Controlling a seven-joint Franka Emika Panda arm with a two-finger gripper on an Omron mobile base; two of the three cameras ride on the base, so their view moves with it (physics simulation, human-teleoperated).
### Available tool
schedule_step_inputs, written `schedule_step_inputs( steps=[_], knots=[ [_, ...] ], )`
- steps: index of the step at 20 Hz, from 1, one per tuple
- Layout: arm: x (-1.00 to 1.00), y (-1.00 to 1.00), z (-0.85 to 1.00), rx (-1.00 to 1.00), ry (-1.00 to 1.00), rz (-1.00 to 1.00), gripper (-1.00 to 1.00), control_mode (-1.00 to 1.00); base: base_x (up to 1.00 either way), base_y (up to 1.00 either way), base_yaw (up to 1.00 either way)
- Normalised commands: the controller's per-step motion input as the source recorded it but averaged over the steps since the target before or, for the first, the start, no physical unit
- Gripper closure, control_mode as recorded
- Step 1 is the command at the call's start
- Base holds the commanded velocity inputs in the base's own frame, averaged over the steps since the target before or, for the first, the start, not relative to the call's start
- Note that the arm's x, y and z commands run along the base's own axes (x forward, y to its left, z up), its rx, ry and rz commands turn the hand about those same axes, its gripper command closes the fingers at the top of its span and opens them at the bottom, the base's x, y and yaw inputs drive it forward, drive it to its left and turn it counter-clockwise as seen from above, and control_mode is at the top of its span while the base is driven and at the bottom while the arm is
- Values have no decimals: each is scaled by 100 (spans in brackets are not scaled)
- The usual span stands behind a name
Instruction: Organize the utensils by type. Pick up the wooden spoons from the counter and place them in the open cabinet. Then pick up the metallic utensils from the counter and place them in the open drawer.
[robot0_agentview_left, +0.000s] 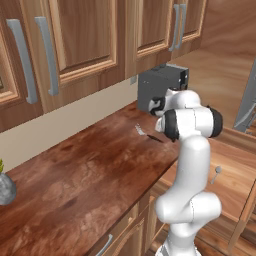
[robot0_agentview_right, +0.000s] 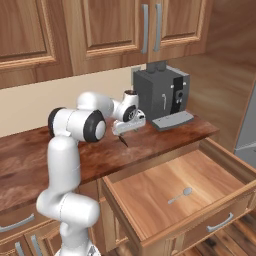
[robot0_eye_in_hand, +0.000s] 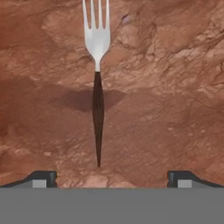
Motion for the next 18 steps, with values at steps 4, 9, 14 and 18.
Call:
schedule_step_inputs(
  steps=[4,9,14,18],
  knots=[
    [25,37,-25,-3,-14,-10,-100,-100,0,0,0],
    [7,35,-21,-12,-23,-9,-100,-100,0,0,0],
    [2,6,-20,-7,-14,-6,-100,-100,0,0,0],
    [0,1,-17,0,-1,-3,-100,-100,0,0,0]
  ],
)
